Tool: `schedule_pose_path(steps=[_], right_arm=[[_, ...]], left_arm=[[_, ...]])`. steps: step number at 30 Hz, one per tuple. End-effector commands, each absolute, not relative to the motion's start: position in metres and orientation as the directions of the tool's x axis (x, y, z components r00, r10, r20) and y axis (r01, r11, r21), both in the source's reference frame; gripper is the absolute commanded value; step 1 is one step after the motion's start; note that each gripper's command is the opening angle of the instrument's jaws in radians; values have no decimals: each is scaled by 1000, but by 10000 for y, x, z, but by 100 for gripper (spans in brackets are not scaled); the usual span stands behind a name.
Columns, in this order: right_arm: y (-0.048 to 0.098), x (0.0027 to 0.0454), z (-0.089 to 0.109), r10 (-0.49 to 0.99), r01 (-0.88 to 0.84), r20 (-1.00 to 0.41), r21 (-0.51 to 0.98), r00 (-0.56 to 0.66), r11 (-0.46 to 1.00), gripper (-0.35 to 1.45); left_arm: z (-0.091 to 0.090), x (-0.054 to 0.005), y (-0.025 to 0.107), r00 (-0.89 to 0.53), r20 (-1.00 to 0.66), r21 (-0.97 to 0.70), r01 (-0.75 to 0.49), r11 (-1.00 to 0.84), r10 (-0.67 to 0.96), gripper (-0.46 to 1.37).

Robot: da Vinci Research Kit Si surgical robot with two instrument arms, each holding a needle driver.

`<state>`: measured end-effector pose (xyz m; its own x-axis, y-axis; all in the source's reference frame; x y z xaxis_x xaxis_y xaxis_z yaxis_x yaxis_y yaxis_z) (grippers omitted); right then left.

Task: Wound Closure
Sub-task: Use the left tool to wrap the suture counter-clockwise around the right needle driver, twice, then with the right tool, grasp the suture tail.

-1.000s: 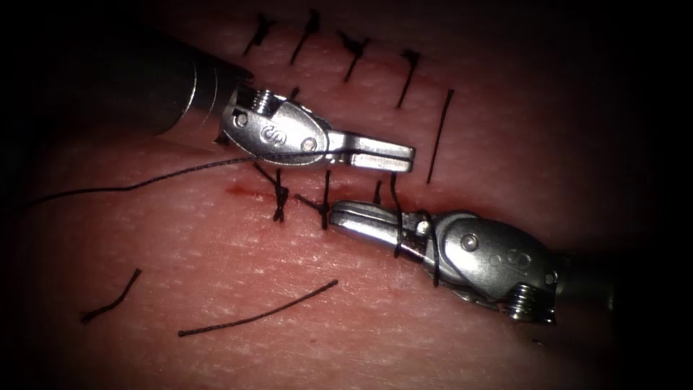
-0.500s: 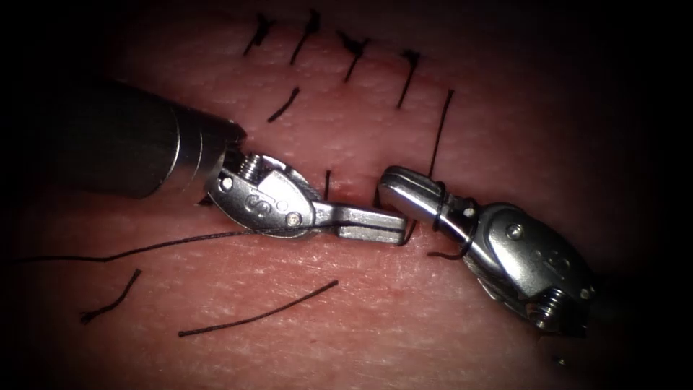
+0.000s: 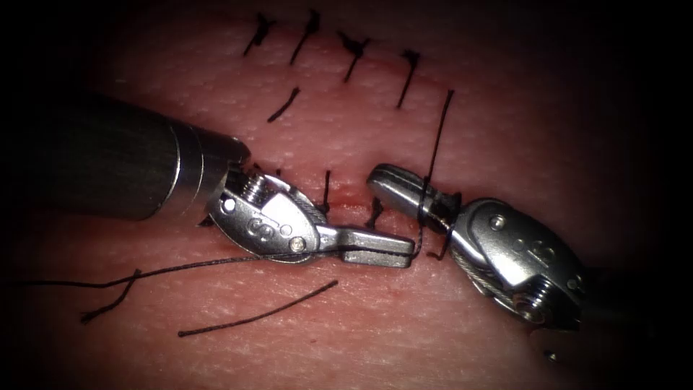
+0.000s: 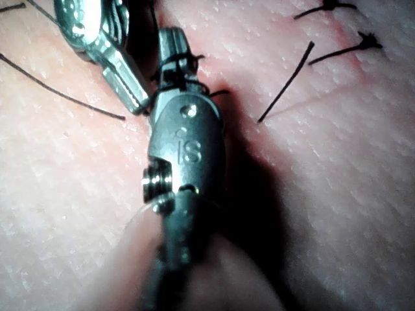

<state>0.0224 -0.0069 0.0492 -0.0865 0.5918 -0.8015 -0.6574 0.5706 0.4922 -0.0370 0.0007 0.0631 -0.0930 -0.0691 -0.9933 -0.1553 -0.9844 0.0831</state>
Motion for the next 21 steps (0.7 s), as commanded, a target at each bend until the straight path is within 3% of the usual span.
schedule_pose_path(steps=[1,3,4,6,10,11,13,14,15,17,21], right_arm=[[-71,229,492,627,-674,-768,531,-127,514,-35],[-72,231,494,624,-691,-772,518,-122,505,-33],[-74,234,495,627,-710,-772,500,-106,495,-18],[-76,236,496,641,-724,-761,499,-102,477,-6],[-76,238,497,659,-761,-749,466,-68,452,60],[-75,238,497,659,-765,-750,461,-66,449,66],[-73,237,498,661,-784,-748,443,-55,436,93],[-73,237,498,661,-784,-748,443,-55,436,93],[-70,236,499,663,-791,-746,439,-57,426,110],[-68,236,501,675,-798,-735,447,-70,404,119],[-67,232,502,685,-804,-724,455,-83,383,117]], left_arm=[[631,-370,8,-93,-993,83,-153,-985,-69,-35],[631,-370,8,-93,-993,83,-153,-985,-69,-35],[633,-370,8,-93,-993,83,-153,-985,-69,-35],[634,-370,9,-94,-993,83,-153,-985,-70,-35],[637,-368,9,-91,-993,84,-150,-985,-71,-35],[637,-368,9,-91,-993,84,-150,-985,-71,-35],[638,-368,8,-92,-993,85,-150,-985,-72,-35],[638,-368,8,-92,-993,85,-150,-985,-72,-35],[639,-368,8,-92,-993,85,-150,-985,-72,-35],[640,-367,8,-91,-993,86,-150,-985,-72,-35],[642,-363,7,-95,-993,87,-152,-985,-74,-35]])
